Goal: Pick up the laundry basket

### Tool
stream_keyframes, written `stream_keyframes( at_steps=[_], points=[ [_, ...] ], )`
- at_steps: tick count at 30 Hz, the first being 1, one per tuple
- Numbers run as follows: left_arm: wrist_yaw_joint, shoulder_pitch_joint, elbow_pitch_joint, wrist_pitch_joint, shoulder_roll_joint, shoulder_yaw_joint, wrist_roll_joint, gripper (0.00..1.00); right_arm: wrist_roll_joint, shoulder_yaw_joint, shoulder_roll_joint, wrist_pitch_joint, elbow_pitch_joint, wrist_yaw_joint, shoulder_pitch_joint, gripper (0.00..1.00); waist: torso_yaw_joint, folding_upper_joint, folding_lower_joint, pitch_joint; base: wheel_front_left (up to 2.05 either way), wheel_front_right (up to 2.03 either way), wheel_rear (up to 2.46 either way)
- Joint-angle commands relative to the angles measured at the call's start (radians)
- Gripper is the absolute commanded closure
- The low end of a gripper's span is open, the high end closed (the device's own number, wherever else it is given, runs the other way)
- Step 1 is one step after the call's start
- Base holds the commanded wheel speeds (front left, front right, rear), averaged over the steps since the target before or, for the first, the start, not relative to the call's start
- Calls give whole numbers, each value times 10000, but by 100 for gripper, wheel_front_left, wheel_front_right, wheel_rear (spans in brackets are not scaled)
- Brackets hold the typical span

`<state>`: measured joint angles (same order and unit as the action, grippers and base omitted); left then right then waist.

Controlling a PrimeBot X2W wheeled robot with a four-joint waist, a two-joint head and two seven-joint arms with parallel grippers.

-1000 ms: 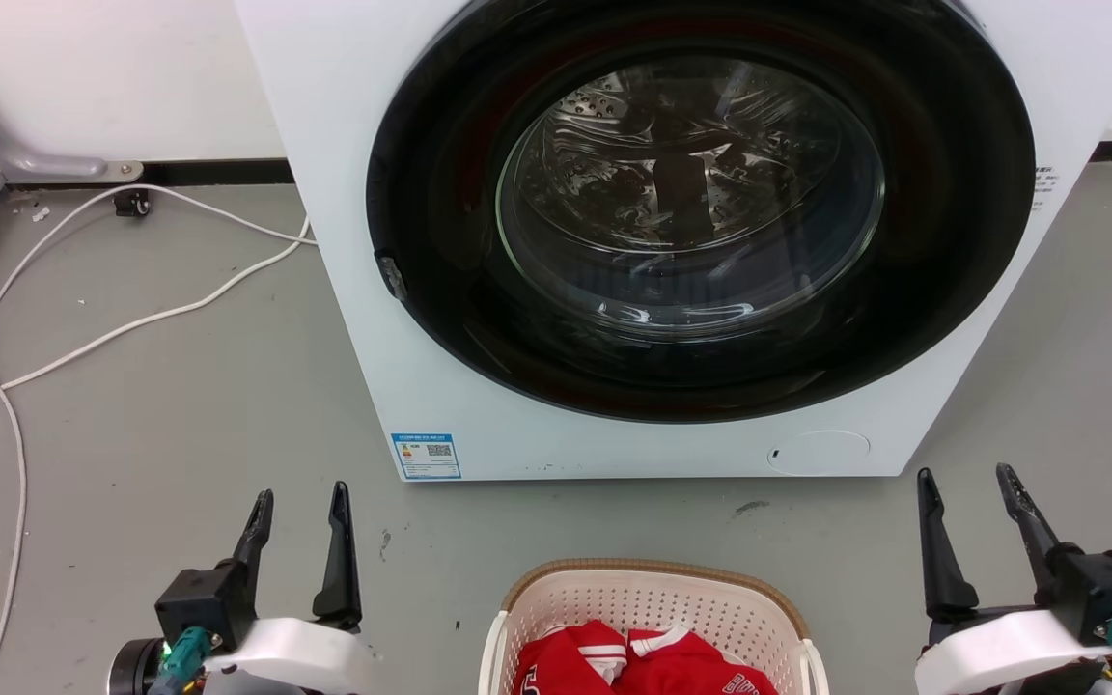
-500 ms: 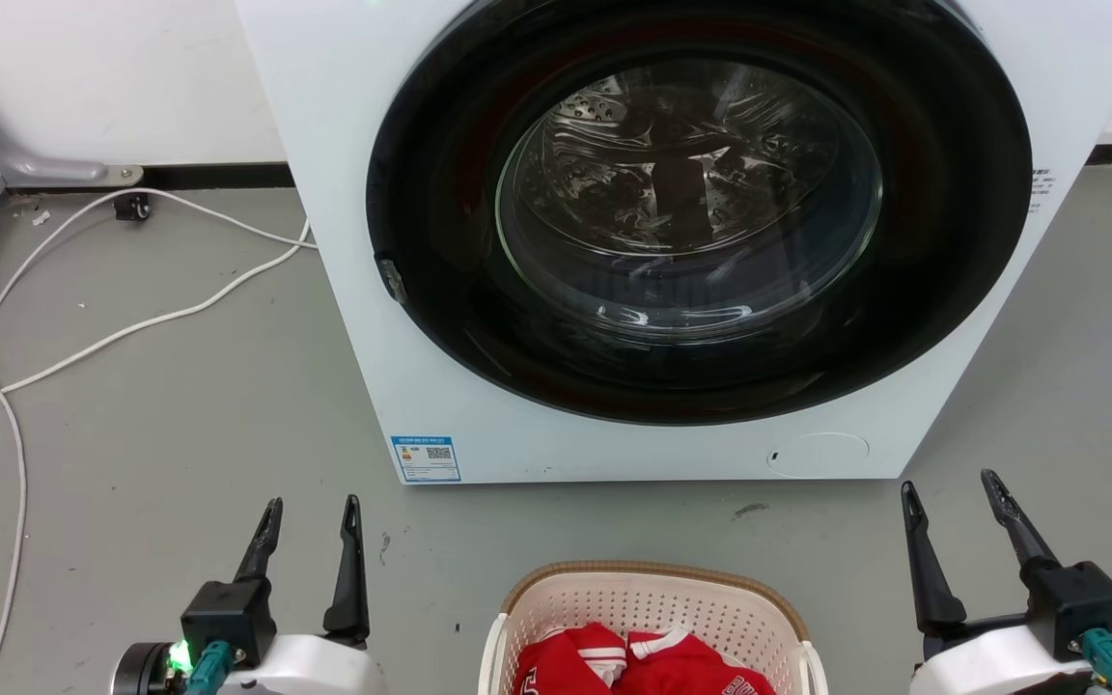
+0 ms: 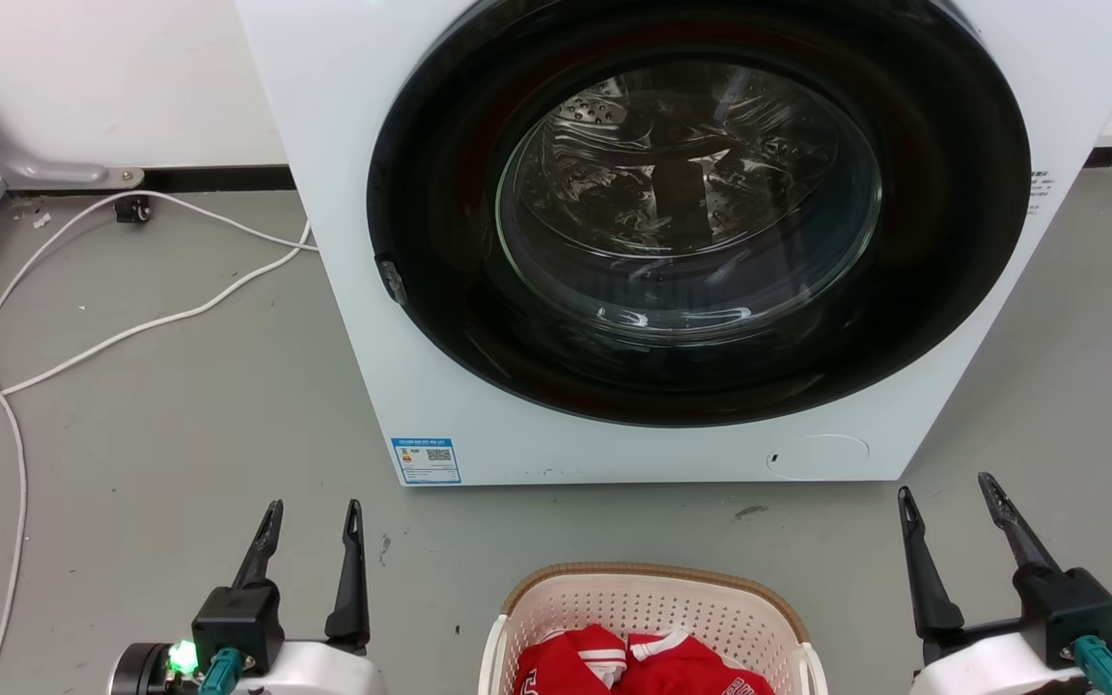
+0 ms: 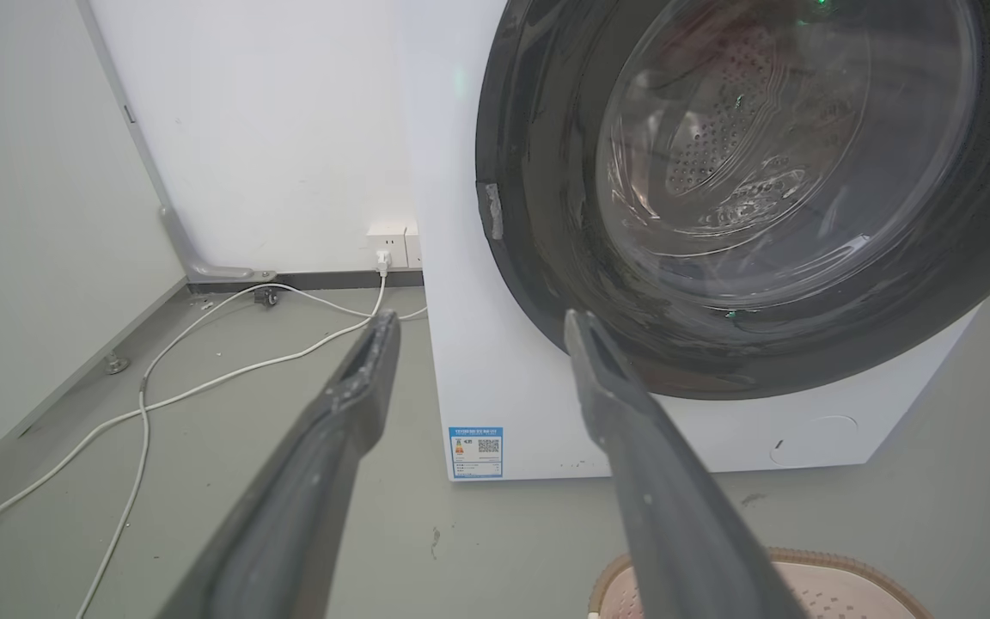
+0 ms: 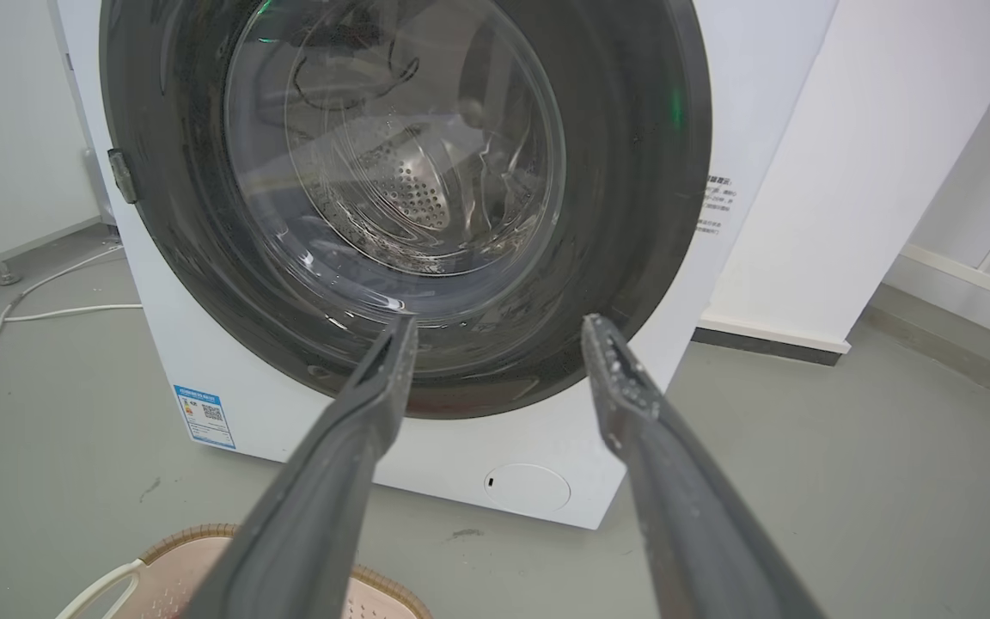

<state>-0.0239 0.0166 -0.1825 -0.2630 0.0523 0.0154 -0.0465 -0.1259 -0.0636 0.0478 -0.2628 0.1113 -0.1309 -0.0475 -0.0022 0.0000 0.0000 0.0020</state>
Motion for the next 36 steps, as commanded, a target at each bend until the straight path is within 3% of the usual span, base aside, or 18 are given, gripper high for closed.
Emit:
stream_keyframes(
  at_steps=[1, 21, 29, 36],
  points=[
    [-7, 118, -30, -28, -17, -38, 14, 0, 69, -1, 44, -32, 20, 3, -103, 0, 1, 0, 0, 0, 0, 0, 0],
    [44, 122, -66, -28, -24, 21, -57, 0, 581, 15, 42, -30, 150, 3, -71, 0, 6, 0, 0, 31, 0, 0, 0],
    [-340, -386, -857, -26, -21, 180, -27, 0, 708, -126, 41, -29, 514, 5, 167, 0, -45, 0, 0, 205, 0, 0, 0],
    [-721, -1238, -2579, -26, -25, 348, -124, 0, 516, -152, 36, -29, 2496, 5, 687, 0, -234, 0, 0, 683, 0, 0, 0]
  ],
)
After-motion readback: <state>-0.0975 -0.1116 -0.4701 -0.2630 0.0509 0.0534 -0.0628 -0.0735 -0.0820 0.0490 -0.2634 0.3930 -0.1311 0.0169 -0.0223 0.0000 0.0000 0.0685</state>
